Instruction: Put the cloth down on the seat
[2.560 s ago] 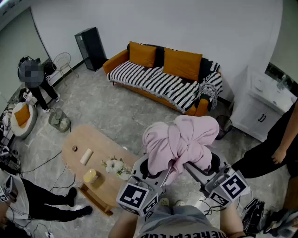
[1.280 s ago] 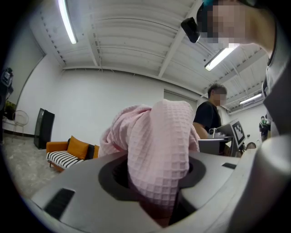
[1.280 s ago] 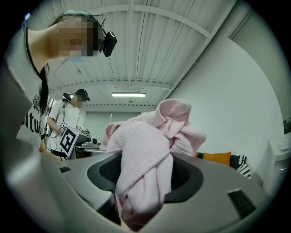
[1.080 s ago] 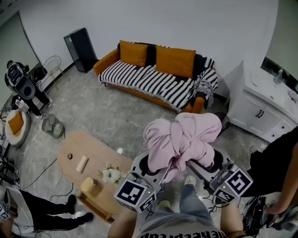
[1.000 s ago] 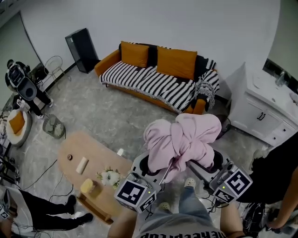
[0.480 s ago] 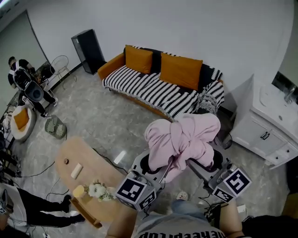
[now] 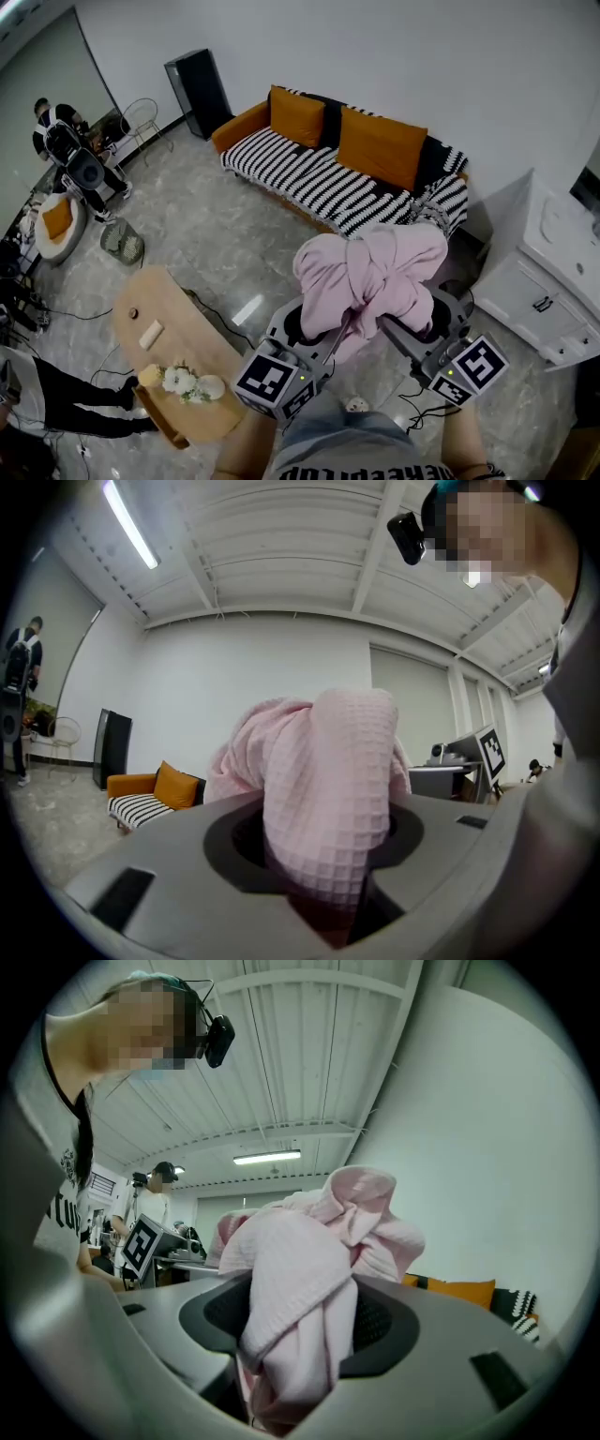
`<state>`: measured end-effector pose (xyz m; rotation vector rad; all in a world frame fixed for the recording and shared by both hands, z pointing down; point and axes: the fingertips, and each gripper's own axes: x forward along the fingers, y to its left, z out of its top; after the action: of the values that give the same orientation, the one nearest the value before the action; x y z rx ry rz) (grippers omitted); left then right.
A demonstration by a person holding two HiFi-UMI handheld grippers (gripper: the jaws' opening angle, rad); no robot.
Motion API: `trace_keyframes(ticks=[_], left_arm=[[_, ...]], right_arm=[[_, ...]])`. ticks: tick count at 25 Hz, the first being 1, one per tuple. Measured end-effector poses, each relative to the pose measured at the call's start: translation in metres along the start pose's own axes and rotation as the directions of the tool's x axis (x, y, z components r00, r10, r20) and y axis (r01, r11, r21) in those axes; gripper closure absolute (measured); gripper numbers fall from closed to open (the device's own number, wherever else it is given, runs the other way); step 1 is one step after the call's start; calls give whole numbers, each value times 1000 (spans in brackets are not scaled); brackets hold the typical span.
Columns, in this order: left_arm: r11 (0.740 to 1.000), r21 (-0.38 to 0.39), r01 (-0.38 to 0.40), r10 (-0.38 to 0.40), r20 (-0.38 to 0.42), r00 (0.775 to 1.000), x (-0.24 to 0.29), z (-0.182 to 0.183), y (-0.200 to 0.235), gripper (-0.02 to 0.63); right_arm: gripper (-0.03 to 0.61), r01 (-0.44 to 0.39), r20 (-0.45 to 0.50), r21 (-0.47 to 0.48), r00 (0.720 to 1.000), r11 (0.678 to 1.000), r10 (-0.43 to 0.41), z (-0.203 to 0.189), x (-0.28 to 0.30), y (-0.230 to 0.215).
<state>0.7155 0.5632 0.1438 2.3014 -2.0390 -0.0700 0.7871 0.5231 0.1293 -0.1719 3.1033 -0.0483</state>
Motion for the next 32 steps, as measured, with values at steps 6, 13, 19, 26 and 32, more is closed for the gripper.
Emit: trace_keyframes(ticks=[6, 13, 19, 26, 32], left_arm=[[999, 4, -33, 33, -3, 999, 16, 1, 28, 403], [999, 0, -44, 44, 7, 999, 45, 4, 82, 403], [999, 0, -51, 51, -3, 999, 67, 14, 161, 403], [998, 15, -55, 55, -11, 998, 83, 24, 241, 403], [998, 8, -58, 58, -2, 998, 83, 33, 306, 403]], right_arm=[[304, -27, 1, 11, 1000, 1000, 27, -3, 30, -18], [304, -38, -7, 6, 999, 999, 38, -4, 84, -48], [304, -42, -12, 14, 999, 999, 42, -3, 164, -72], [304, -46, -12, 26, 999, 999, 46, -3, 244, -89], [304, -47, -17, 20, 999, 999, 48, -1, 310, -90]])
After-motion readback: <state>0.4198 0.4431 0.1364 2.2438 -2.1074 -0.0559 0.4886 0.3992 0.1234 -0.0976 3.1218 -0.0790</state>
